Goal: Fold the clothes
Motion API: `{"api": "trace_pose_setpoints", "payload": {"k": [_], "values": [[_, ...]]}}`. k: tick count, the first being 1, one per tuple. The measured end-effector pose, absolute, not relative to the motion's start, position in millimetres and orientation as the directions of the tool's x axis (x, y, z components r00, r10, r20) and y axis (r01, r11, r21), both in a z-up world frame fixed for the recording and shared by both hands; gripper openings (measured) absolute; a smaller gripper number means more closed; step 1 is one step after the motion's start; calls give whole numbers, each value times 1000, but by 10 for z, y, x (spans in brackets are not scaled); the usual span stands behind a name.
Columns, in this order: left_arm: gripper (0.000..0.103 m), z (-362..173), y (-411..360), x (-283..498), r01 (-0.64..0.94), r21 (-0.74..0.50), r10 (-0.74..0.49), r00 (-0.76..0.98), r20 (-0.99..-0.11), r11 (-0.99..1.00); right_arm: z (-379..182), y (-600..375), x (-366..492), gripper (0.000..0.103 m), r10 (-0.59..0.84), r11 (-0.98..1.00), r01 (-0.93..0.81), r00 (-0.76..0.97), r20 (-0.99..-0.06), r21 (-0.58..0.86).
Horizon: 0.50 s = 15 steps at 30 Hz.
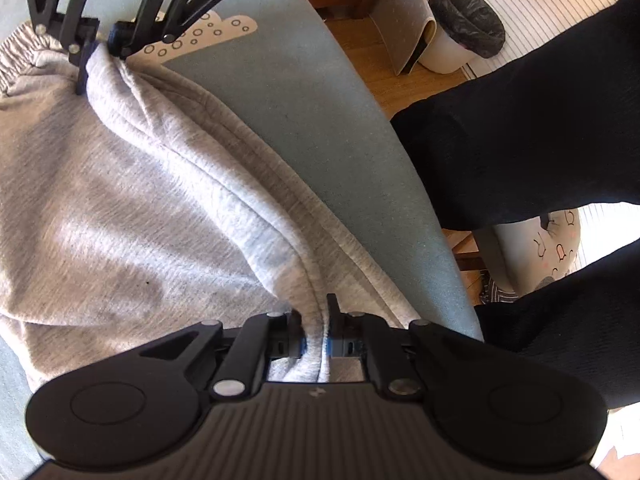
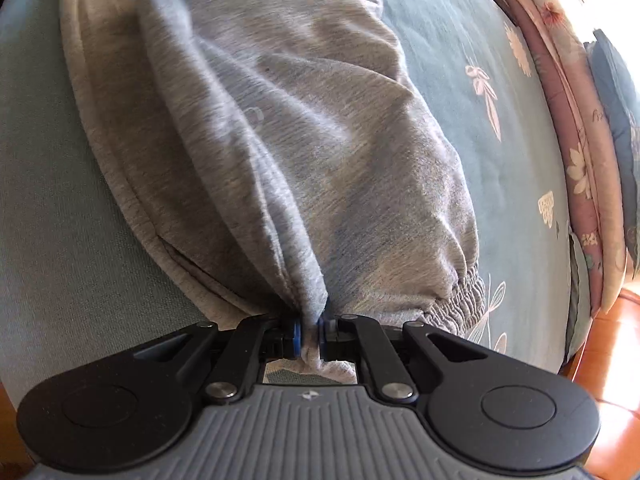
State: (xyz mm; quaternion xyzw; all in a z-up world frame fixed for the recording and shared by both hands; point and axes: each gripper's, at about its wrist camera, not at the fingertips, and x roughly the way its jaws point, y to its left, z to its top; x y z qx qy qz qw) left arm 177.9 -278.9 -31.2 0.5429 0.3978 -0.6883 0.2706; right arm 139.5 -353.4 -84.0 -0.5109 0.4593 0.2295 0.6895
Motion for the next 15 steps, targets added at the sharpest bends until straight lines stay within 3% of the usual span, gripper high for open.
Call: {"api": "trace_pose_setpoints", "payload": {"k": [2,4,8,11,15], "values": [[6,-341,-2800,1834,826,-274,59,-283,-957,-492,-749,-3552,1384,20,-156,432,-753,480,-863,-497],[6,-350,-2800,1878,844,-287,53,-295,-954,-454,-659,-3570,1341,37,-186,490,-712,479,-858,-504],[6,-375,-2781,1836,849,-267,40,-280,-959,-456,-455,-3638,1228,48,-231,650,-598,432,-872,-468],[6,-474,-2835,1744,857,-257,36,-270,-962,-446,-389,-3820,1229,48,-174,879,-376,316,-932,-292],[6,-488,-2829,1767,864,-262,29,-277,-961,-429,-363,-4174,954,48,95,979,138,335,-938,149]]}}
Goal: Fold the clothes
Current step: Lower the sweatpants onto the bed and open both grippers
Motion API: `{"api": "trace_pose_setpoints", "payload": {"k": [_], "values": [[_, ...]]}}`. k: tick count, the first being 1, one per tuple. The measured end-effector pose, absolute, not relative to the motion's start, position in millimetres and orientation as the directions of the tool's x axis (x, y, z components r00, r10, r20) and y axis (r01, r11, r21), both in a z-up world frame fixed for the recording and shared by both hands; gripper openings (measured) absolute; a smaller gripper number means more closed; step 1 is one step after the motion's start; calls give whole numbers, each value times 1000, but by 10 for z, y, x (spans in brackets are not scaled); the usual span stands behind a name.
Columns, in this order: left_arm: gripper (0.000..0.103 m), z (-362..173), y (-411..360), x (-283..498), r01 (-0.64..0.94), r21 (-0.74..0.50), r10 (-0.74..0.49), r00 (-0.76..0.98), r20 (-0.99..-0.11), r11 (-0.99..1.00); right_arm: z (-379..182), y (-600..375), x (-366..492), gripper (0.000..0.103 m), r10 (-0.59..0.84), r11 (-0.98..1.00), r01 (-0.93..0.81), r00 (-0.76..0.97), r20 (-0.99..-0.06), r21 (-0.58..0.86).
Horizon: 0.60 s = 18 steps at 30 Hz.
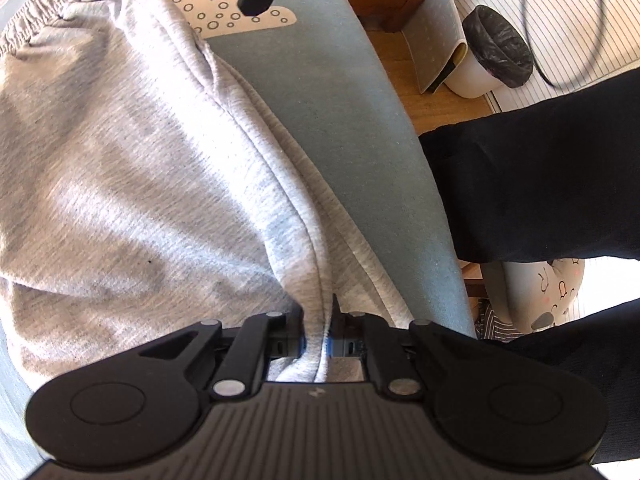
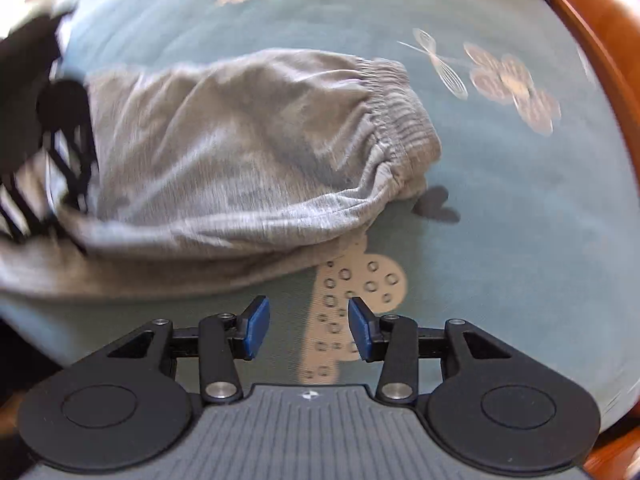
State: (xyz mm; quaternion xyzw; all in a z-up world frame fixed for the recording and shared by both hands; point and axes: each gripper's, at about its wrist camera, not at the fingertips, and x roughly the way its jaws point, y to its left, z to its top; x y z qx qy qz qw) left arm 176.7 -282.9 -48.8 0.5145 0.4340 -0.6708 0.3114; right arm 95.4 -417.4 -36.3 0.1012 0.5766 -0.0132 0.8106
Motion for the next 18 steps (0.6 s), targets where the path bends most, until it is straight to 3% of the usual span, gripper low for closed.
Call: {"api": "trace_pose_setpoints", "payload": {"k": [2,7,8,9,10,13,18], "values": [[6,-501,-2828,1790,869,-269,26,-284,-958,-415,-416,-4385,931,48,203,865,336,441,-874,371],[6,-526,-2831,1845,883,-291,22,-305,-952,-369,-621,-4684,1044,46,106,677,559,570,-815,479],[6,-528,-2829,1851,885,-293,20,-307,-952,-362,-660,-4737,1073,45,101,649,571,589,-802,502],[6,-526,-2827,1862,887,-297,18,-311,-950,-352,-686,-4769,1112,38,102,635,573,603,-792,518],[6,-523,-2823,1881,890,-303,17,-316,-949,-340,-705,-4780,1162,26,98,637,572,605,-790,517],[6,-481,-2796,1958,896,-329,23,-338,-941,-298,-734,-4740,1303,7,103,665,561,585,-804,493],[7,-262,-2680,1943,879,-327,27,-339,-941,-347,-529,-4649,1415,6,129,715,481,623,-771,508]]}}
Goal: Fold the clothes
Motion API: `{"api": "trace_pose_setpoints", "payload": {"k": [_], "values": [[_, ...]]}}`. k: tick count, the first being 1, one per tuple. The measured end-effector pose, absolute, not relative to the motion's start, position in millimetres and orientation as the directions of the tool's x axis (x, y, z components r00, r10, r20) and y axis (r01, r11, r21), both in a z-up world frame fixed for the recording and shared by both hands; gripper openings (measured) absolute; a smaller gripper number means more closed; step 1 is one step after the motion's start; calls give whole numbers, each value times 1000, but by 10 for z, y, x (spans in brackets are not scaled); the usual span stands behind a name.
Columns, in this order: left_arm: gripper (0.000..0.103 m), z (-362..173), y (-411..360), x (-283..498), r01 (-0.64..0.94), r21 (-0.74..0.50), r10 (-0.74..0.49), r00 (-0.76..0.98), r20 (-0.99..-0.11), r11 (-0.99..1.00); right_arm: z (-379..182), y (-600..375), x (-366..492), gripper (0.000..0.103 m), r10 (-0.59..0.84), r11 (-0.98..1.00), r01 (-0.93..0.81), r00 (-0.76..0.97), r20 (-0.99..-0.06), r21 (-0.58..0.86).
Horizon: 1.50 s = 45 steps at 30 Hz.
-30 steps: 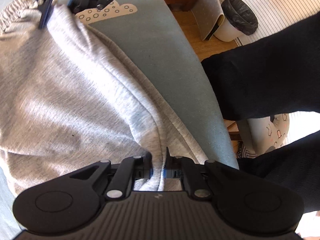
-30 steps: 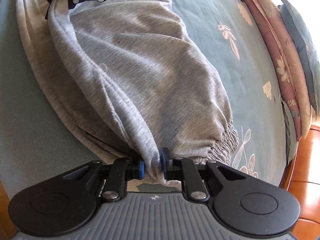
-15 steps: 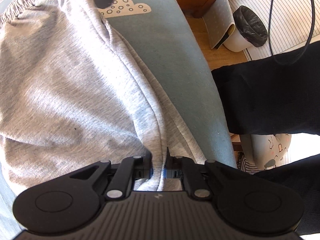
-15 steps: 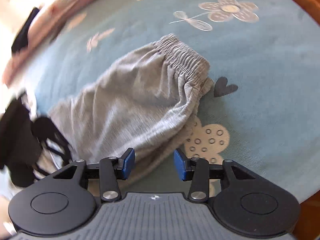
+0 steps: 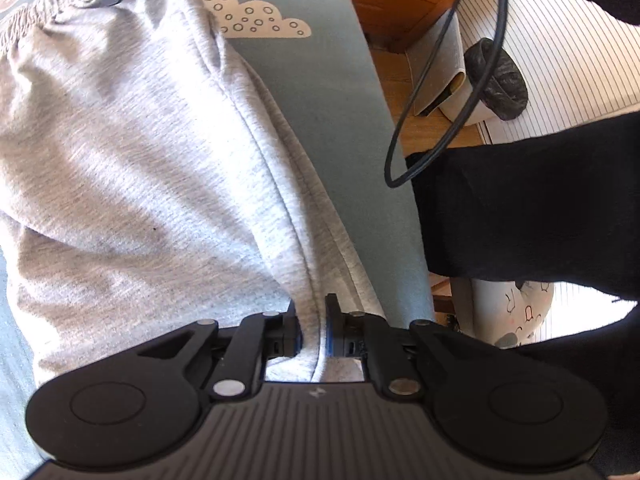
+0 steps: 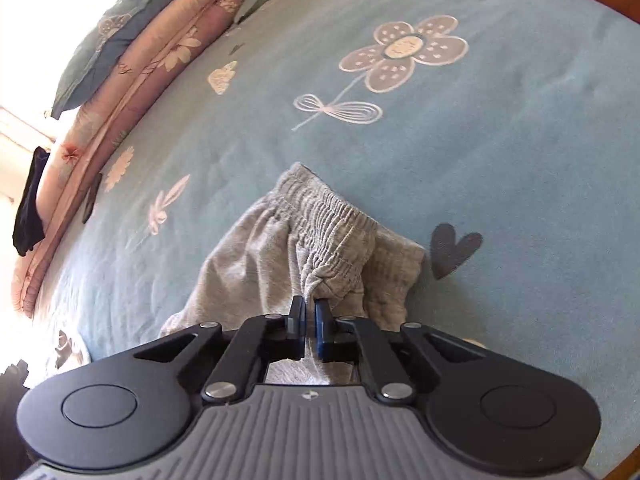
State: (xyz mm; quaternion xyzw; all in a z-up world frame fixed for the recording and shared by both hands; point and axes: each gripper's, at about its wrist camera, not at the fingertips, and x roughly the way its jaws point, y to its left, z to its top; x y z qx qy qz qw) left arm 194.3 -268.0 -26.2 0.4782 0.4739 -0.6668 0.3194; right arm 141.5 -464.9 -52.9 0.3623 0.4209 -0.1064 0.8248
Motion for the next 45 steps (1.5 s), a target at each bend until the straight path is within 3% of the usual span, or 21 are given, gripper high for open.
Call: {"api": "trace_pose_setpoints", "payload": {"k": [5,7,10,13,16,21,27,30,33,34,36,39,45], "values": [[7,-479,-2752,1846,889,-302,57,-301,-952,-344,-637,-4733,1373,6,69,749,533,528,-847,393],[9,-573,-2779,1842,894,-292,69,-286,-956,-339,-687,-4771,1324,11,60,748,555,490,-870,364],[20,-486,-2759,1940,906,-302,37,-305,-952,-297,-544,-4765,1274,15,47,765,533,514,-856,362],[43,-309,-2644,2128,931,-301,-4,-308,-951,-207,-279,-4688,1295,15,0,816,479,559,-829,323],[50,-118,-2472,2315,948,-296,-45,-302,-952,-118,-101,-4575,1439,15,8,859,404,603,-798,314],[53,62,-2179,2673,948,-306,-176,-288,-942,91,-218,-4257,1932,15,188,885,234,611,-769,402],[53,-199,-2046,3106,880,-314,-319,-200,-926,358,-552,-3879,2330,15,285,904,137,513,-810,405],[53,-396,-1944,3237,838,-285,-315,-144,-938,466,-681,-3862,2269,15,191,950,149,419,-888,275],[53,-497,-1788,3317,819,-191,-255,-56,-965,541,-805,-4089,2079,0,81,965,209,343,-936,161],[53,-513,-1721,3355,810,-169,-238,-37,-971,562,-792,-4160,2039,0,62,960,238,326,-943,145],[53,-478,-1631,3402,793,-179,-248,-36,-968,583,-711,-4162,2020,0,32,966,235,305,-952,107],[53,-289,-1652,3399,803,-247,-335,-63,-940,543,-493,-4053,2039,17,56,975,181,348,-936,126],[54,-276,-2180,3481,812,-382,-507,-125,-853,442,-209,-3880,2395,17,127,973,107,490,-863,204]]}}
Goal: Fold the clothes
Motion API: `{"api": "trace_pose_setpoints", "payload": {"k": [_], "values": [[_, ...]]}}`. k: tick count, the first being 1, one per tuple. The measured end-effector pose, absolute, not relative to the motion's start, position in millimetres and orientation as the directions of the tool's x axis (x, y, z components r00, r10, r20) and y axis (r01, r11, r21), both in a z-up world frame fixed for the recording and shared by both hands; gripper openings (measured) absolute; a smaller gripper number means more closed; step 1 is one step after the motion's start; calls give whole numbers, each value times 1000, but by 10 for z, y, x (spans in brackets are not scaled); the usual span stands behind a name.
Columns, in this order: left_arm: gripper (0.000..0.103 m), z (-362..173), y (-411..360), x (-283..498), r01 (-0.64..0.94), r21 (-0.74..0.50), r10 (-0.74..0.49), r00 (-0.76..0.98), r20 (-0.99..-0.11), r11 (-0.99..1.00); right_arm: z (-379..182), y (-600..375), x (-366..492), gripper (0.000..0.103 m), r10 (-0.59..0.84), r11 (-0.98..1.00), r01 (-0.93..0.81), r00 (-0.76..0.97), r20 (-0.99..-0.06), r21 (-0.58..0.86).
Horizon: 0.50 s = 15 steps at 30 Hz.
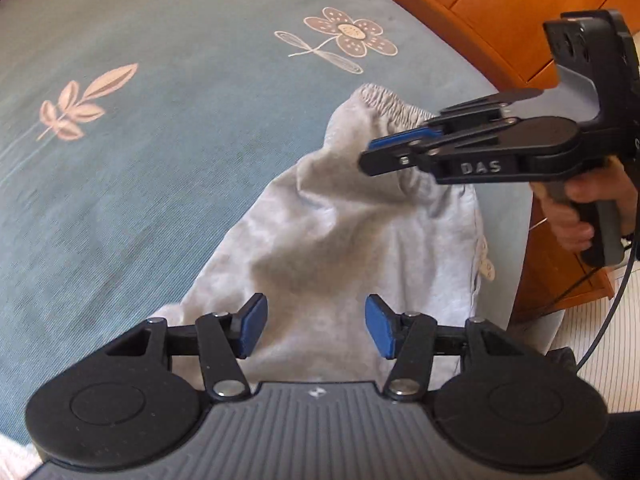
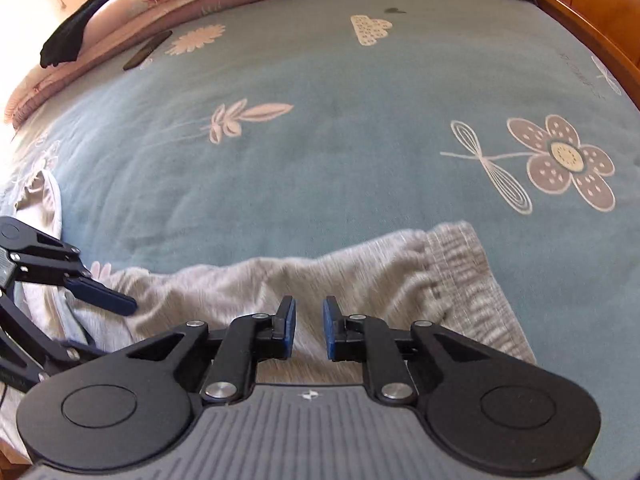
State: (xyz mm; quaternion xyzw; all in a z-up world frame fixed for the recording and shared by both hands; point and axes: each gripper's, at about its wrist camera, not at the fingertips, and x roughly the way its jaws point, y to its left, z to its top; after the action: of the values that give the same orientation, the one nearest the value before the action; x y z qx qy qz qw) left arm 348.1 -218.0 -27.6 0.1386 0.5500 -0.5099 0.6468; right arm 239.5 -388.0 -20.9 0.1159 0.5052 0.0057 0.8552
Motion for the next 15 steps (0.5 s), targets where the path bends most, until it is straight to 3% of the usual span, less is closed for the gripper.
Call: {"api": "trace_pose_setpoints", "payload": {"k": [4,5,7,9,11,12,13,15], "values": [[54,-636,-2464,3548,770,-440,-536,-153,-830,462,-421,-3948,2704,16,91,978,128,450,-888,165],[48,-733,-2478,3589,763,-429,-523,-141,-841,484,-487,-3993,2713,16,48,985,131,429,-902,114],[48,-732,-2409,3655,749,-447,-550,-134,-825,489,-607,-4134,2654,0,-37,994,106,419,-907,8],[48,-638,-2343,3687,744,-418,-534,-98,-840,521,-609,-4343,2594,0,23,986,143,416,-909,90],[51,-542,-2284,3684,751,-384,-526,-57,-848,537,-513,-4343,2585,0,17,986,141,422,-906,84],[53,-507,-2276,3681,750,-384,-533,-50,-845,538,-452,-4307,2581,3,9,988,138,432,-902,76],[53,-504,-2299,3679,746,-402,-547,-60,-835,531,-388,-4267,2576,12,14,988,134,449,-893,82],[54,-552,-2394,3675,730,-454,-579,-99,-810,511,-295,-4197,2582,16,74,983,112,491,-868,147]]}}
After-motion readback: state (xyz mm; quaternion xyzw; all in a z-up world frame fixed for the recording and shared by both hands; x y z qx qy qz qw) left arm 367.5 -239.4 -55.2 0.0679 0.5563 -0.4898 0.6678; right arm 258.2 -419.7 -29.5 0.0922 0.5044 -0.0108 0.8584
